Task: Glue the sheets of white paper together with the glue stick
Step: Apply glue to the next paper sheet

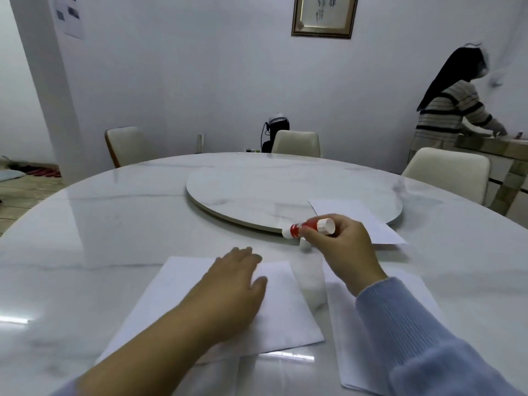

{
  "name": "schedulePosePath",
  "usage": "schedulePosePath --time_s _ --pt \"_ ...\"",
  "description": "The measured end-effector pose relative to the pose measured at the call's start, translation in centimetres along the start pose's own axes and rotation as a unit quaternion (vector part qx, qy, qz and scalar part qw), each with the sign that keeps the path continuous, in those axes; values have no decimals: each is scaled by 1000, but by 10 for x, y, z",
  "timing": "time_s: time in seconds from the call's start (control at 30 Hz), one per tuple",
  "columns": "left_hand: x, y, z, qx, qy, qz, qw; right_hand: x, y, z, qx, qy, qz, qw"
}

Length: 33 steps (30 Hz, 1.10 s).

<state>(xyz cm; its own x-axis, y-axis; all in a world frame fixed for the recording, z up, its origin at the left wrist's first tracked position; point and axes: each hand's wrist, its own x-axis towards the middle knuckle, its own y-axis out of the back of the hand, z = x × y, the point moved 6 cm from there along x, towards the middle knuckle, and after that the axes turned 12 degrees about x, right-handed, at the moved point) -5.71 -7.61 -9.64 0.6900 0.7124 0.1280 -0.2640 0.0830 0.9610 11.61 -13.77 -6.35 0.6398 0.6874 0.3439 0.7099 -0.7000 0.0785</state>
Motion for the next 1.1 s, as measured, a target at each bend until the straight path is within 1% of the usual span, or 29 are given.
schedulePosePath --time_s 0.07,0.17,0.27,0.33,0.53,0.63,0.7,0.77,0.87,0.93,0.97,1.0,1.03,1.07,1.1 --pt "9 -24 2 73 -6 -37 997 -3 -3 9 -11 -11 -6 1000" --pt "12 -42 -4 122 -14 -67 990 -4 -11 15 -21 -15 -44 999" --pt "12 -42 -4 127 -24 -70 989 -3 -22 19 -77 2 -90 993" --pt "12 -41 -4 132 -26 -74 988 -4 -28 19 -108 19 -106 988" --pt "14 -42 -4 136 -24 -80 987 -6 -35 16 -160 48 -129 977" --pt "15 -43 -5 141 -22 -90 986 -9 -33 10 -204 35 -134 969" --pt "15 -44 -5 143 -21 -92 985 -14 -29 5 -204 11 -171 964" --pt "15 -44 -5 141 -22 -91 985 -20 -25 -1 -187 -16 -230 955" --pt "14 -44 -5 135 -23 -85 987 -27 -20 -3 -173 -65 -322 928" --pt "12 -44 -5 132 -22 -84 988 -32 -18 1 -179 -99 -366 908" --pt "12 -44 -5 132 -24 -81 988 -34 -16 2 -166 -106 -378 905" --pt "13 -43 -6 132 -30 -80 988 -33 -15 3 -129 -104 -368 915" --pt "13 -41 -6 128 -44 -85 987 -27 -11 2 -64 -100 -331 936" --pt "12 -38 -5 116 -67 -99 986 -20 -5 1 22 -90 -268 959" --pt "10 -35 -4 96 -95 -118 984 -12 4 0 109 -70 -194 972"
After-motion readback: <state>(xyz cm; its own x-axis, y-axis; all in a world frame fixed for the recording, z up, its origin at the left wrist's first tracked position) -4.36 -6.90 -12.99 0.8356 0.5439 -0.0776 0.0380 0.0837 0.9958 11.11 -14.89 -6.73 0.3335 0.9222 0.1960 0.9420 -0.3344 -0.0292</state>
